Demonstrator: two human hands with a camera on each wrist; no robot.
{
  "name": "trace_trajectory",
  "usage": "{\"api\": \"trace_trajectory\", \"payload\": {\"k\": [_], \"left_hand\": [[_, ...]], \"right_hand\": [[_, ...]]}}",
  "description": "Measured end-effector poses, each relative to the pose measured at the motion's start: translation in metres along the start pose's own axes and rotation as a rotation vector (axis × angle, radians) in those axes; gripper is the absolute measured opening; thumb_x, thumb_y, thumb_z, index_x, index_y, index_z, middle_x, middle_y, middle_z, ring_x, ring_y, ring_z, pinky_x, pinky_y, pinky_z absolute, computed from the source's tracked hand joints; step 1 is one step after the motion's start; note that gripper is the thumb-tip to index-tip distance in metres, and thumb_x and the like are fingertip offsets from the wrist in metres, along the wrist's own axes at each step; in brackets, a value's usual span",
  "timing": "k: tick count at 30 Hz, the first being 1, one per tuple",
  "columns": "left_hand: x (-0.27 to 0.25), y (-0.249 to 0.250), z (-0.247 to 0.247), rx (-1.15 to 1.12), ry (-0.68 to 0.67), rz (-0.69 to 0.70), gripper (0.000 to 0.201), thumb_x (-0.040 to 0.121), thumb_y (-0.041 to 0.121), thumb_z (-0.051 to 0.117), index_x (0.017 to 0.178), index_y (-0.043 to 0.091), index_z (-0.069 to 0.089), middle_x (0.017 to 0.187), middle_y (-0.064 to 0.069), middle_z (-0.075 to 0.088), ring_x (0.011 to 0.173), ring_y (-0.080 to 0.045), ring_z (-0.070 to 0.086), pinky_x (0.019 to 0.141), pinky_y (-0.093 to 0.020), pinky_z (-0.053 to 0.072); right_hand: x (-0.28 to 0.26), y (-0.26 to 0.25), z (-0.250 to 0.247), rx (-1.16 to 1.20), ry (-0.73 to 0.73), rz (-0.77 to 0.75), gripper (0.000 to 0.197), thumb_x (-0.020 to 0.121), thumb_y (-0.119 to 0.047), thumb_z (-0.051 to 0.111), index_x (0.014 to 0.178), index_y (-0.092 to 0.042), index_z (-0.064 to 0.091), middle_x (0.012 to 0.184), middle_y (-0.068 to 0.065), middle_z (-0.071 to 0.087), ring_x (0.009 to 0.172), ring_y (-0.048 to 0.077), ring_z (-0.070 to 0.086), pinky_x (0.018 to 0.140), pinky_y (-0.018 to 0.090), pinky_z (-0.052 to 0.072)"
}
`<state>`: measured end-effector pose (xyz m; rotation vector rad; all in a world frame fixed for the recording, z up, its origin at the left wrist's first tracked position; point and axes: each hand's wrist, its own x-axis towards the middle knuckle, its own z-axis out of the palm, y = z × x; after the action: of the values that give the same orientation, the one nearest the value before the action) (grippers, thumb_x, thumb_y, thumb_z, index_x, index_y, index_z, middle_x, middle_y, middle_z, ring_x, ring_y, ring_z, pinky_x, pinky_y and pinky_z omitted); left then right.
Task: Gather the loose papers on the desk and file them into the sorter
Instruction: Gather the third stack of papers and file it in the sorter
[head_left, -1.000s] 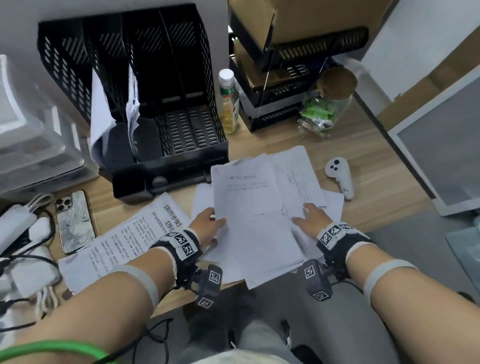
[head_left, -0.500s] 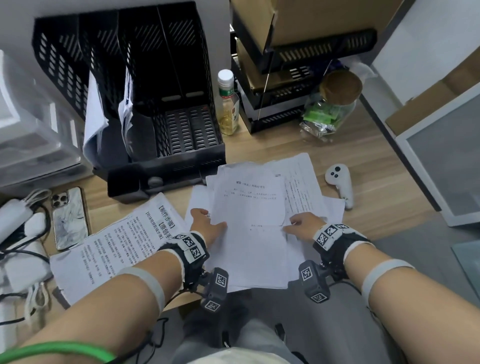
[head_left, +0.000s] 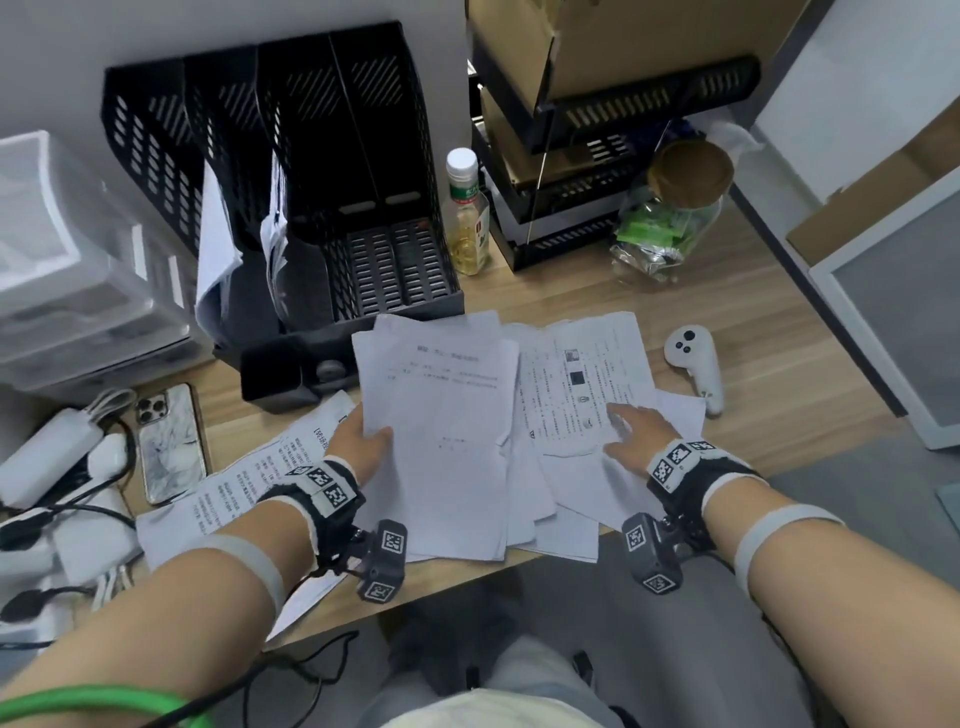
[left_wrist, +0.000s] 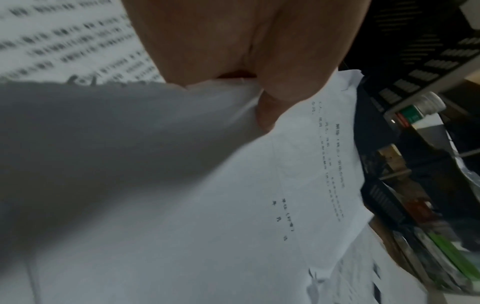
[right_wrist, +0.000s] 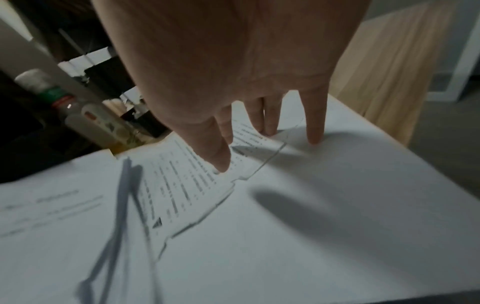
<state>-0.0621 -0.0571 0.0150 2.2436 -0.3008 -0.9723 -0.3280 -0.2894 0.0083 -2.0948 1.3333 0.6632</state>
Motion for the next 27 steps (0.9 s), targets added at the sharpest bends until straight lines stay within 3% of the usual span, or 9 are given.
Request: {"api": "trace_trajectory", "payload": {"k": [2,5,8,10,14,18,23,27], "left_hand": [[0.002,-0.01,-0.016,-0.004,0.043,-0.015,0.046,0.096,0.012,0.053,0.142,0.019,0.052,0.131,-0.007,0.063,0.119,-0.034,0.06,0.106,-0.045,0.047],[0.002,-0.025,-0.036,-0.045,0.074,-0.037,0.045,0.095,0.009,0.054,0.138,0.021,0.055,0.125,-0.006,0.067,0.114,-0.033,0.063,0.105,-0.047,0.049],[0.003,-0.039,-0.051,-0.116,0.114,-0.038,0.041,0.093,0.007,0.057,0.131,0.019,0.061,0.117,-0.008,0.07,0.106,-0.033,0.065,0.102,-0.049,0.051],[0.004,-0.046,-0.059,-0.134,0.141,-0.028,0.037,0.091,0.004,0.06,0.127,0.015,0.065,0.108,-0.008,0.069,0.103,-0.034,0.066,0.101,-0.05,0.052],[0.007,-0.065,-0.077,-0.149,0.163,-0.03,0.034,0.086,0.009,0.067,0.119,0.017,0.067,0.11,-0.012,0.072,0.106,-0.037,0.068,0.1,-0.054,0.053],[0.006,-0.077,-0.088,-0.154,0.174,-0.039,0.033,0.086,0.014,0.067,0.117,0.023,0.067,0.109,-0.009,0.073,0.104,-0.035,0.069,0.098,-0.054,0.054],[-0.003,-0.083,-0.097,-0.111,0.186,-0.069,0.028,0.092,0.015,0.061,0.119,0.014,0.067,0.111,-0.013,0.072,0.101,-0.035,0.068,0.095,-0.048,0.055],[-0.004,-0.084,-0.101,-0.081,0.148,-0.076,0.028,0.094,0.015,0.059,0.121,0.011,0.067,0.11,-0.011,0.071,0.098,-0.032,0.067,0.093,-0.042,0.054]], "right_hand": [[-0.002,-0.001,0.006,-0.135,-0.065,0.01,0.063,0.088,-0.033,0.056,0.146,-0.023,0.032,0.152,0.02,0.031,0.131,0.04,0.045,0.104,0.042,0.044],[-0.011,-0.012,0.018,-0.2,-0.096,-0.007,0.077,0.089,-0.037,0.056,0.153,-0.033,0.013,0.163,0.017,0.003,0.147,0.04,0.017,0.116,0.046,0.03],[-0.021,-0.025,0.033,-0.239,-0.044,-0.133,0.08,0.086,-0.04,0.06,0.151,-0.038,0.012,0.165,0.008,-0.003,0.152,0.032,0.002,0.117,0.055,0.025],[-0.027,-0.032,0.046,-0.329,-0.048,-0.179,0.094,0.079,-0.043,0.068,0.15,-0.038,0.006,0.164,0.006,-0.009,0.152,0.03,-0.004,0.115,0.057,0.024],[-0.031,-0.038,0.066,-0.36,-0.094,-0.097,0.118,0.071,-0.03,0.078,0.15,-0.04,-0.01,0.161,0.004,-0.024,0.151,0.031,-0.014,0.111,0.063,0.026],[-0.031,-0.04,0.068,-0.359,-0.037,-0.071,0.115,0.071,-0.017,0.075,0.148,-0.042,-0.007,0.162,0.005,-0.015,0.15,0.034,-0.006,0.109,0.059,0.033],[-0.034,-0.051,0.075,-0.392,0.014,0.007,0.11,0.071,-0.012,0.072,0.148,-0.036,-0.003,0.155,0.012,0.002,0.143,0.038,0.012,0.091,0.052,0.049],[-0.045,-0.054,0.077,-0.412,0.14,-0.019,0.085,0.072,-0.007,0.068,0.141,-0.024,0.021,0.135,0.011,0.028,0.125,0.035,0.035,0.077,0.045,0.054]]}}
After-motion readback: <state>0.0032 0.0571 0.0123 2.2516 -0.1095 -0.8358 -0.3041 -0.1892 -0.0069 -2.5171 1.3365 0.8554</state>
